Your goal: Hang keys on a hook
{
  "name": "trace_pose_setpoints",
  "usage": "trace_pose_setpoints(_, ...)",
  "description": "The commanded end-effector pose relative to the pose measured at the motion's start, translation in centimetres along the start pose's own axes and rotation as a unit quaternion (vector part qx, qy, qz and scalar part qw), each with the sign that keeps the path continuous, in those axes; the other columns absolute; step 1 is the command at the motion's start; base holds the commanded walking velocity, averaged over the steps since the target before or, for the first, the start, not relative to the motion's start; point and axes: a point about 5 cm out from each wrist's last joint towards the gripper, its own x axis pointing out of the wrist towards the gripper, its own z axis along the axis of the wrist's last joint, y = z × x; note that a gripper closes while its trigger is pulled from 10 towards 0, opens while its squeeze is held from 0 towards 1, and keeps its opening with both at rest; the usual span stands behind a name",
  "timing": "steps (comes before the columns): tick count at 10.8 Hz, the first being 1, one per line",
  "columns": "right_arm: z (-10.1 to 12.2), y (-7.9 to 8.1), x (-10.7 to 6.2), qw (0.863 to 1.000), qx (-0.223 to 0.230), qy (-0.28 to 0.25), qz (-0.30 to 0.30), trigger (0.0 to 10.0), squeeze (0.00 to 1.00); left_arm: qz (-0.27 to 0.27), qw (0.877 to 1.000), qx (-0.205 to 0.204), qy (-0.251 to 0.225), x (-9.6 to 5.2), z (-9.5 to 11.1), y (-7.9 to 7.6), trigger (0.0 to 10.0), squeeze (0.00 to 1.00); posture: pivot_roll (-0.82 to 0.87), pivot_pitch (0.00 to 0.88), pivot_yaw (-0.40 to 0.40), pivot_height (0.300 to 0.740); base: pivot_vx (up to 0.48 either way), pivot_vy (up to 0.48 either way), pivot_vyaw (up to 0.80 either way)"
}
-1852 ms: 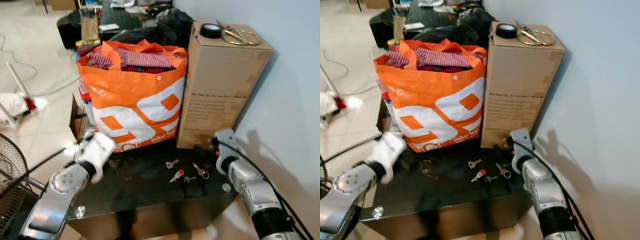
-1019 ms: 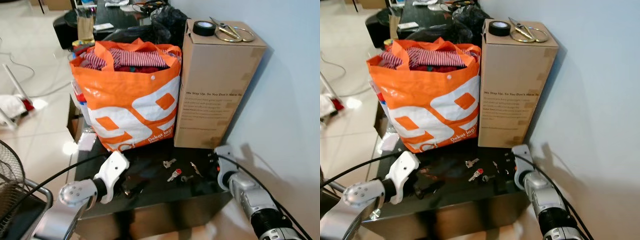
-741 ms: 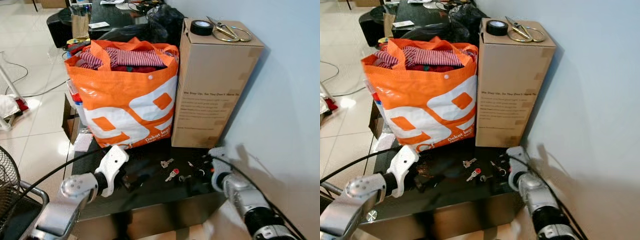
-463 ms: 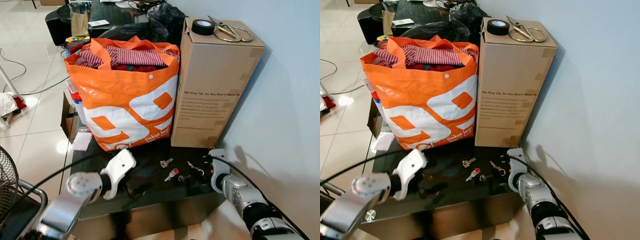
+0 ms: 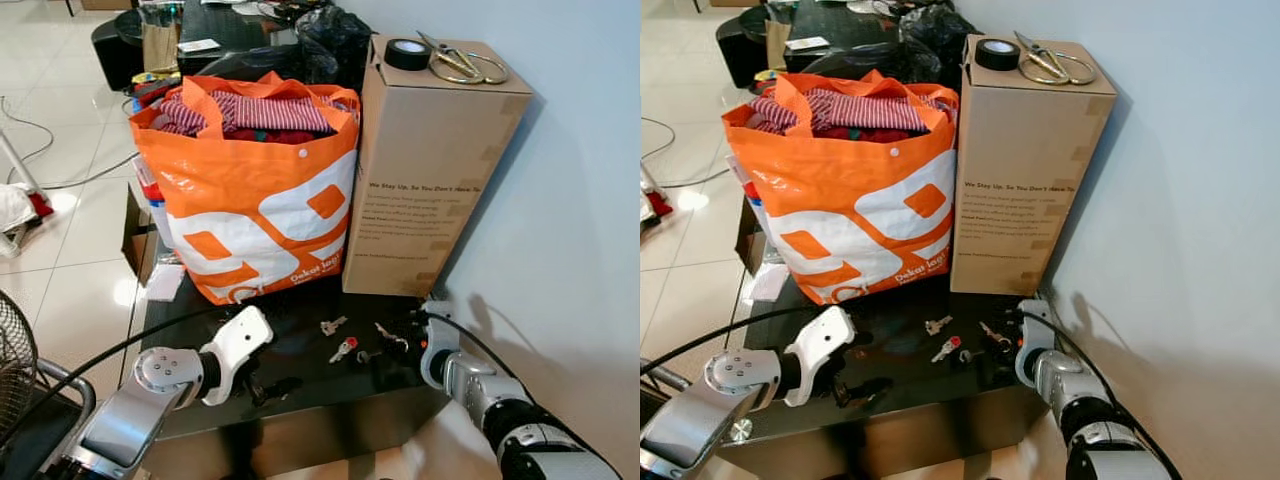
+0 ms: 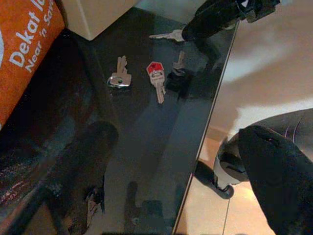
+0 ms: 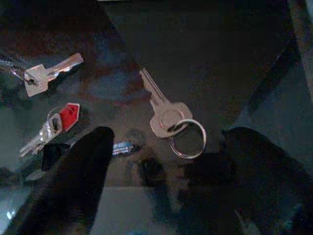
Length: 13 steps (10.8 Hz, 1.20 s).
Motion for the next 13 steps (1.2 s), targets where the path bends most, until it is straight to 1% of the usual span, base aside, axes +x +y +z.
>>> trace_pose_setpoints(1,0.4,-0.1,0.0,1.000,0.011,-0.013,0.001,0.2,0.00,-0.003,1.000,0.005,0.004,-0.1,0.1,-0.1,10.0,0.03,0.06,0.000,-0.076,0.740,0.000,0.000,0.00)
trace_pose_setpoints(2,0.2,0.1,0.1,1.000,0.007,-0.007,0.001,0.0,0.00,-0.004,1.000,0.005,0.007,-0.3,0.0,-0.2,10.0,0.04,0.07,0.000,-0.079,0.740,0.000,0.000,0.00)
trace_pose_setpoints(4,0.1,0.0,0.1,1.000,0.008,-0.009,-0.007,0.0,0.00,-0.005,1.000,0.004,0.010,-0.6,-0.1,-0.3,10.0,0.03,0.07,0.000,-0.083,0.740,0.000,0.000,0.00)
trace_pose_setpoints(7,0.4,0.6,0.4,0.998,0.051,-0.027,0.006,0.0,0.00,-0.003,1.000,0.002,0.013,-1.0,-0.2,-0.3,10.0,0.04,0.08,0.000,-0.086,0.740,0.000,0.000,0.00)
trace_pose_setpoints(11,-0.2,1.3,0.7,0.998,0.058,-0.022,0.010,0.0,0.00,-0.004,1.000,0.000,0.017,-1.3,-0.3,-0.4,10.0,0.04,0.09,0.000,-0.082,0.740,0.000,0.000,0.00)
trace_pose_setpoints(13,-0.4,1.4,0.7,0.998,0.057,-0.020,0.008,0.0,0.00,-0.006,1.000,-0.001,0.021,-1.4,-0.3,-0.5,10.0,0.04,0.09,0.000,-0.076,0.740,0.000,0.000,0.00)
